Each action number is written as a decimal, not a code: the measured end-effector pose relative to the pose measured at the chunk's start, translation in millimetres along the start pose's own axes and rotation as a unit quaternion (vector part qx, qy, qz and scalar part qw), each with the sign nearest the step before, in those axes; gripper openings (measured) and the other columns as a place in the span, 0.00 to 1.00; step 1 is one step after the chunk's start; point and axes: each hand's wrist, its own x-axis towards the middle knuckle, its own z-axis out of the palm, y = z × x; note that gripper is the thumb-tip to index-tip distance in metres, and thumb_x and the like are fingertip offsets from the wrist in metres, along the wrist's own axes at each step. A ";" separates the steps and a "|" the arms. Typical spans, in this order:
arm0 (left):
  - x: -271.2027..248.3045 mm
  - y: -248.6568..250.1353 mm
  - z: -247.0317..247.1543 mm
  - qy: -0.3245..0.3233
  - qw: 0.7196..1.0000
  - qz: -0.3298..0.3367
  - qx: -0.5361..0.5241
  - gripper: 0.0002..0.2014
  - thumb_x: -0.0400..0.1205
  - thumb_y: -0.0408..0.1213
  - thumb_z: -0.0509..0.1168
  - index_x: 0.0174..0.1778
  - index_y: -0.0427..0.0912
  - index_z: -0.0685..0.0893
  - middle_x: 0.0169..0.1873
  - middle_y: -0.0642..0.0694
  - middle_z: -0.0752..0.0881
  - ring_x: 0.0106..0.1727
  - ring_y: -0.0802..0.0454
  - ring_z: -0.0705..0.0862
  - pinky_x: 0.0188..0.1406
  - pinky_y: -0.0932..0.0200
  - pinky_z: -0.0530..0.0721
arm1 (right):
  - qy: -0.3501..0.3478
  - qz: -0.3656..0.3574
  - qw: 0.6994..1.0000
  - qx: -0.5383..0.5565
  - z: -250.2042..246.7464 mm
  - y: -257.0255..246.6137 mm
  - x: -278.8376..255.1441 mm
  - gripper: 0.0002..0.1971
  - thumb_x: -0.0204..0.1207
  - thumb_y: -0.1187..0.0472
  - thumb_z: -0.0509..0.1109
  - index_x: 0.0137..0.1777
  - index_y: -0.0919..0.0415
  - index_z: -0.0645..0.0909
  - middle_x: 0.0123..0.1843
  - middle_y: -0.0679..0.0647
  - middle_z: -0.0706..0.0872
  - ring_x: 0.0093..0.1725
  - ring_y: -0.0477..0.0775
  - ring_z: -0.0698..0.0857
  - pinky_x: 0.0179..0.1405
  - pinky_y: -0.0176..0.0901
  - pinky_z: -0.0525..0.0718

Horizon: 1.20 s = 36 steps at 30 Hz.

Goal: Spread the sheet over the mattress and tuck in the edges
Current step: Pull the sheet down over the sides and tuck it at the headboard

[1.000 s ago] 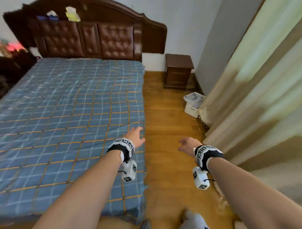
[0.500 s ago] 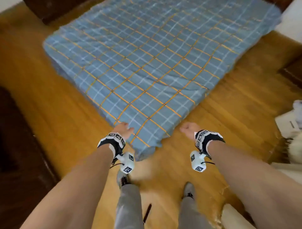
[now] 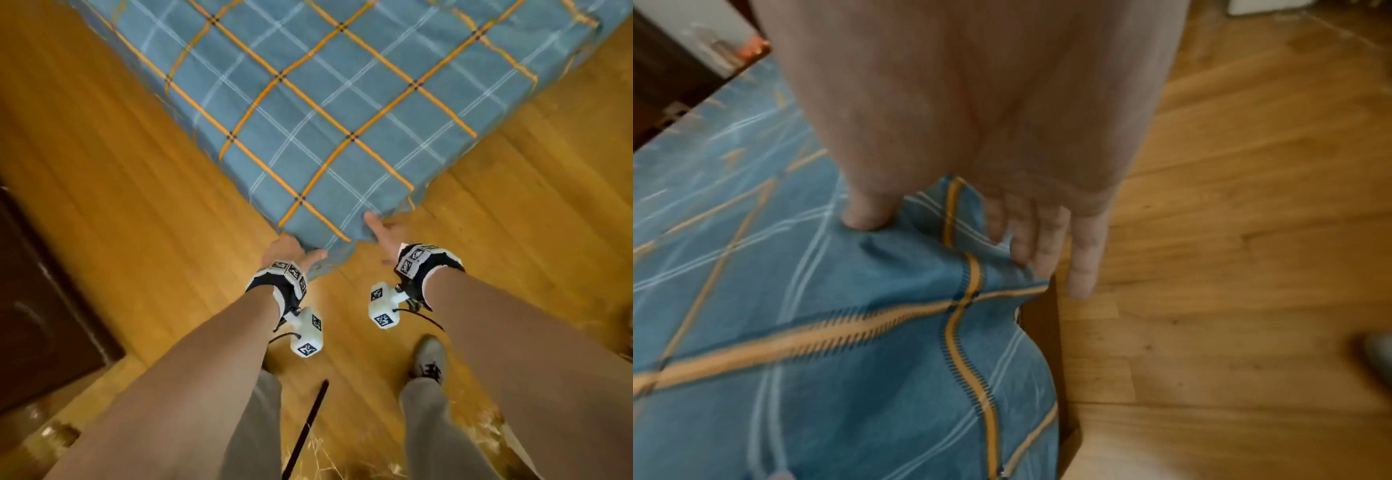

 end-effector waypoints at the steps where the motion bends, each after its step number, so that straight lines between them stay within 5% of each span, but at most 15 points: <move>1: 5.0 -5.8 5.6 0.011 1.000 0.011 -0.016 0.30 0.62 0.69 0.65 0.40 0.44 0.87 0.35 0.46 0.89 0.40 0.42 0.88 0.39 0.48 0.88 | 0.004 -0.019 0.999 0.040 5.5 1.0 1.5 0.37 0.62 0.20 0.65 0.51 0.54 0.81 0.50 0.57 0.87 0.50 0.57 0.89 0.58 0.63 0.85; 3: 1.0 -10.1 10.7 0.023 0.997 0.029 -0.068 0.22 0.67 0.60 0.67 0.30 0.41 0.87 0.28 0.46 0.89 0.34 0.43 0.89 0.38 0.47 0.89 | 0.043 -0.056 0.994 0.080 10.9 -6.8 -8.5 0.22 0.77 0.42 0.70 0.43 0.64 0.79 0.36 0.58 0.86 0.31 0.46 0.88 0.42 0.49 0.89; 5: -8.2 -7.2 12.8 0.041 0.993 0.018 -0.108 0.16 0.71 0.52 0.69 0.26 0.43 0.82 0.27 0.47 0.88 0.34 0.44 0.87 0.37 0.50 0.88 | 0.080 -0.082 0.991 0.067 8.2 -8.4 -18.2 0.17 0.81 0.53 0.70 0.37 0.66 0.77 0.27 0.54 0.83 0.22 0.42 0.82 0.31 0.43 0.86; 8: -20.6 1.7 9.8 0.043 0.995 0.015 -0.087 0.14 0.74 0.46 0.69 0.26 0.45 0.77 0.28 0.48 0.84 0.34 0.45 0.83 0.36 0.56 0.82 | 0.093 -0.065 0.992 0.060 -3.4 8.3 -31.1 0.20 0.79 0.50 0.70 0.26 0.56 0.77 0.26 0.53 0.84 0.31 0.57 0.85 0.44 0.58 0.89; 10: -28.9 2.4 12.8 -0.015 0.999 0.048 -0.017 0.10 0.74 0.42 0.70 0.28 0.44 0.82 0.31 0.48 0.86 0.36 0.46 0.84 0.38 0.57 0.83 | 0.089 -0.026 0.995 0.031 -12.2 32.3 -41.4 0.21 0.79 0.48 0.67 0.26 0.55 0.77 0.28 0.55 0.85 0.34 0.62 0.85 0.49 0.66 0.87; 16: -55.4 1.8 62.1 -0.178 0.964 0.087 0.176 0.06 0.69 0.41 0.70 0.35 0.43 0.88 0.33 0.47 0.88 0.36 0.46 0.87 0.39 0.55 0.86 | 0.059 0.050 0.997 -0.001 -14.3 102.8 -83.3 0.20 0.84 0.53 0.64 0.30 0.59 0.75 0.27 0.57 0.82 0.26 0.56 0.78 0.37 0.53 0.81; 20: -59.5 -11.3 83.6 -0.190 0.951 0.084 0.230 0.12 0.69 0.48 0.71 0.41 0.44 0.87 0.35 0.48 0.88 0.35 0.46 0.86 0.40 0.54 0.87 | 0.024 0.054 0.996 -0.069 -6.5 111.1 -83.0 0.22 0.84 0.49 0.60 0.34 0.62 0.81 0.30 0.55 0.87 0.32 0.56 0.84 0.38 0.44 0.82; 25: -70.5 -44.9 81.6 -0.195 0.942 0.052 0.268 0.10 0.72 0.46 0.68 0.40 0.42 0.84 0.38 0.44 0.88 0.37 0.45 0.85 0.37 0.56 0.78 | -0.054 0.090 0.989 -0.108 25.3 124.3 -77.7 0.22 0.84 0.48 0.61 0.32 0.59 0.80 0.30 0.52 0.88 0.34 0.55 0.86 0.51 0.53 0.88; 28: -68.5 -59.8 74.7 -0.213 0.949 0.020 0.229 0.22 0.71 0.62 0.66 0.43 0.45 0.85 0.40 0.49 0.88 0.42 0.49 0.86 0.41 0.57 0.78 | -0.059 0.130 0.986 -0.091 29.8 136.3 -64.9 0.17 0.80 0.47 0.64 0.41 0.61 0.81 0.41 0.61 0.89 0.34 0.58 0.85 0.46 0.56 0.88; 31: -59.6 -59.0 49.0 -0.148 0.980 0.007 0.132 0.32 0.68 0.75 0.55 0.45 0.48 0.82 0.44 0.48 0.87 0.44 0.46 0.83 0.49 0.53 0.83 | 0.005 0.140 0.987 -0.082 15.7 101.7 -77.8 0.30 0.69 0.31 0.63 0.55 0.58 0.78 0.44 0.62 0.84 0.37 0.60 0.80 0.35 0.51 0.78; 36: -28.9 -26.7 -20.5 0.031 0.995 -0.033 -0.085 0.34 0.77 0.68 0.50 0.50 0.38 0.82 0.46 0.39 0.86 0.46 0.38 0.83 0.48 0.47 0.81 | 0.078 0.035 0.979 -0.185 1.9 10.4 -89.7 0.25 0.77 0.37 0.60 0.48 0.62 0.81 0.46 0.60 0.87 0.47 0.62 0.84 0.49 0.51 0.81</move>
